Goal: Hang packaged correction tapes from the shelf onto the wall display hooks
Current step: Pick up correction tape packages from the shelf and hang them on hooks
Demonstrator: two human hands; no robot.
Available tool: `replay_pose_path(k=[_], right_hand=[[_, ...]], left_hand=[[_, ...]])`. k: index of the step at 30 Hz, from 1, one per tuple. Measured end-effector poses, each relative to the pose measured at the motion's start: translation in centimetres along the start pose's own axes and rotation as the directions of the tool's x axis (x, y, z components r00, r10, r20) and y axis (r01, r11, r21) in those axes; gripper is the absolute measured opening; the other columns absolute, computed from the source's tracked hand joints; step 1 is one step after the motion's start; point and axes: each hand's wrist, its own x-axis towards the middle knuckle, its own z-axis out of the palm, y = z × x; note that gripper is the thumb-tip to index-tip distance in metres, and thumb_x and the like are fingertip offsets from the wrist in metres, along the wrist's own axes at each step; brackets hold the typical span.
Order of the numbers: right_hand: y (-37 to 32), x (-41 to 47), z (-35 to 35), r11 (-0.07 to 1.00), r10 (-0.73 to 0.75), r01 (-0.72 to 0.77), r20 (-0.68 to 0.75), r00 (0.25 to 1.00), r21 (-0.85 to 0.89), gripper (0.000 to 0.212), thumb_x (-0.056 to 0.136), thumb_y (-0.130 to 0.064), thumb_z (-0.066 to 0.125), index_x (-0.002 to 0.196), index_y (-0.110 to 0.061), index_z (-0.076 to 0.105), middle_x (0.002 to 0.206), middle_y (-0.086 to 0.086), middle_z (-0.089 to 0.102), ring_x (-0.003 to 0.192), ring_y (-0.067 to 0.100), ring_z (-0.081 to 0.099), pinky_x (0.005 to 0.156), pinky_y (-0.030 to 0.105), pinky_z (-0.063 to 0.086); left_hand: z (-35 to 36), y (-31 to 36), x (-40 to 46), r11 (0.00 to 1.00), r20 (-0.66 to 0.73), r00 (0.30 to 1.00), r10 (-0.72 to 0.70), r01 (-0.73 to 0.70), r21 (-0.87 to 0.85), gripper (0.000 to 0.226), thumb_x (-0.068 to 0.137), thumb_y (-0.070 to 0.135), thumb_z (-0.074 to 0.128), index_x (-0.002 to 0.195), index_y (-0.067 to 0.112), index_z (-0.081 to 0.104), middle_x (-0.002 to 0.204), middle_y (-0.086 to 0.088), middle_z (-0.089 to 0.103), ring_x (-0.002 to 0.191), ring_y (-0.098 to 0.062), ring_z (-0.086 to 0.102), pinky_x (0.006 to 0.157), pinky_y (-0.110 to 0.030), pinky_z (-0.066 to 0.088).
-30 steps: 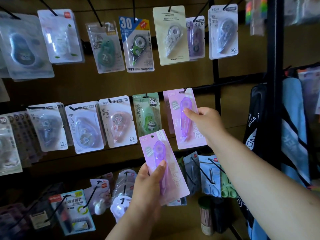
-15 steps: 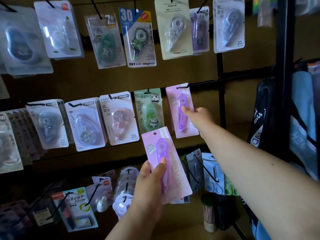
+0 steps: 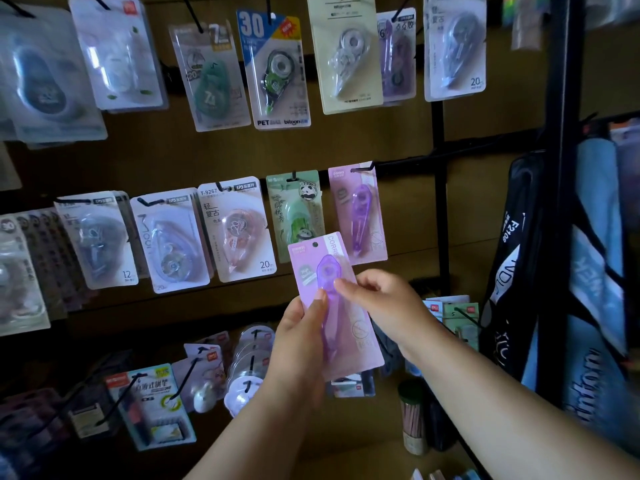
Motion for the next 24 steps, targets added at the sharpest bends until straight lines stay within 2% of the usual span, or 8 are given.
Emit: replay_pose_path(k=[2, 6, 9, 11, 13, 16, 19, 24], right_hand=[[-0.2, -0.4, 0.1, 1.0, -0.007, 0.007, 0.024, 1.0, 0.019, 0.026, 0.081, -0.042, 0.071, 0.078, -0.017, 0.066, 0.076, -0.004, 0.071, 0.075, 0.015, 0.069, 0.074, 0.041, 0.055], [-0.9, -0.4, -0.3, 0.997, -0.004, 0.004, -0.002, 1.0, 0.072, 0.016, 0.082, -0.035, 0.071, 0.083, -0.019, 0.069, 0.083, 0.003, 0.074, 0.081, 0.024, 0.072, 0.082, 0.049, 0.057], [-1.5, -0.3, -0.8, 0.994, -0.056, 0.062, -0.06, 0.997, 0.092, 0.035, 0.072, -0.04, 0.073, 0.084, -0.008, 0.067, 0.082, 0.015, 0.072, 0.078, 0.037, 0.068, 0.072, 0.048, 0.053], [-1.8, 0.0, -1.3, 0.989, -0.085, 0.096, -0.1, 0.991, 0.115, 0.046, 0.072, -0.04, 0.074, 0.088, 0.002, 0.06, 0.075, 0.016, 0.063, 0.066, 0.031, 0.057, 0.064, 0.037, 0.04], [-2.2, 0.2, -2.1, 0.981, -0.108, 0.129, -0.141, 0.984, 0.148, 0.046, 0.078, -0.033, 0.074, 0.091, 0.008, 0.056, 0.074, 0.019, 0.056, 0.07, 0.02, 0.048, 0.066, 0.033, 0.034], [-3.0, 0.5, -3.4, 0.963, -0.146, 0.188, -0.212, 0.966, 0.191, 0.045, 0.077, -0.034, 0.073, 0.094, 0.006, 0.059, 0.094, 0.037, 0.058, 0.074, 0.02, 0.049, 0.069, 0.034, 0.035], [-3.6, 1.1, -4.5, 0.955, -0.152, 0.212, -0.268, 0.951, 0.209, 0.023, 0.082, -0.028, 0.072, 0.09, -0.007, 0.066, 0.097, 0.029, 0.065, 0.077, 0.02, 0.055, 0.072, 0.034, 0.04], [-4.6, 2.0, -5.7, 0.953, -0.133, 0.205, -0.297, 0.946, 0.225, 0.015, 0.085, -0.025, 0.07, 0.09, -0.01, 0.068, 0.093, 0.017, 0.071, 0.08, 0.021, 0.061, 0.074, 0.034, 0.045]], left_hand=[[0.3, 0.4, 0.0, 1.0, 0.004, 1.0, 0.012, -0.013, 0.01, 0.021, 0.1, 0.024, 0.05, 0.106, 0.019, 0.069, 0.091, -0.008, 0.077, 0.077, -0.021, 0.074, 0.083, -0.051, 0.056], [0.7, 1.4, -0.2, 0.999, 0.039, 0.999, 0.019, -0.02, 0.037, 0.024, 0.1, 0.024, 0.051, 0.11, 0.011, 0.068, 0.097, -0.015, 0.074, 0.086, -0.029, 0.07, 0.091, -0.059, 0.052], [0.6, 1.7, -0.2, 0.998, 0.058, 0.998, 0.022, -0.025, 0.057, 0.031, 0.1, 0.025, 0.051, 0.108, -0.001, 0.065, 0.084, -0.014, 0.073, 0.074, -0.024, 0.068, 0.076, -0.041, 0.057], [0.6, 1.8, -0.2, 0.998, 0.054, 0.998, 0.02, -0.024, 0.058, 0.035, 0.1, 0.028, 0.05, 0.106, -0.004, 0.062, 0.078, -0.014, 0.07, 0.068, -0.024, 0.066, 0.068, -0.037, 0.055], [0.7, 2.0, -0.3, 0.999, 0.042, 0.999, 0.023, -0.025, 0.047, 0.033, 0.1, 0.029, 0.048, 0.102, -0.001, 0.061, 0.072, -0.012, 0.068, 0.062, -0.022, 0.064, 0.064, -0.035, 0.053], [0.6, 2.3, -0.5, 1.0, -0.016, 1.0, 0.012, -0.011, 0.029, 0.024, 0.099, 0.029, 0.05, 0.092, 0.007, 0.058, 0.066, -0.005, 0.058, 0.052, -0.015, 0.058, 0.057, -0.029, 0.049], [0.5, 2.4, -0.6, 1.0, -0.048, 0.999, 0.001, 0.0, 0.022, 0.022, 0.1, 0.027, 0.05, 0.089, 0.01, 0.059, 0.063, -0.003, 0.055, 0.048, -0.011, 0.056, 0.052, -0.025, 0.047], [0.2, 2.1, -0.8, 1.0, -0.07, 0.997, -0.009, 0.011, 0.029, 0.024, 0.1, 0.028, 0.05, 0.09, 0.01, 0.062, 0.062, -0.003, 0.056, 0.056, -0.014, 0.05, 0.056, -0.027, 0.044]])
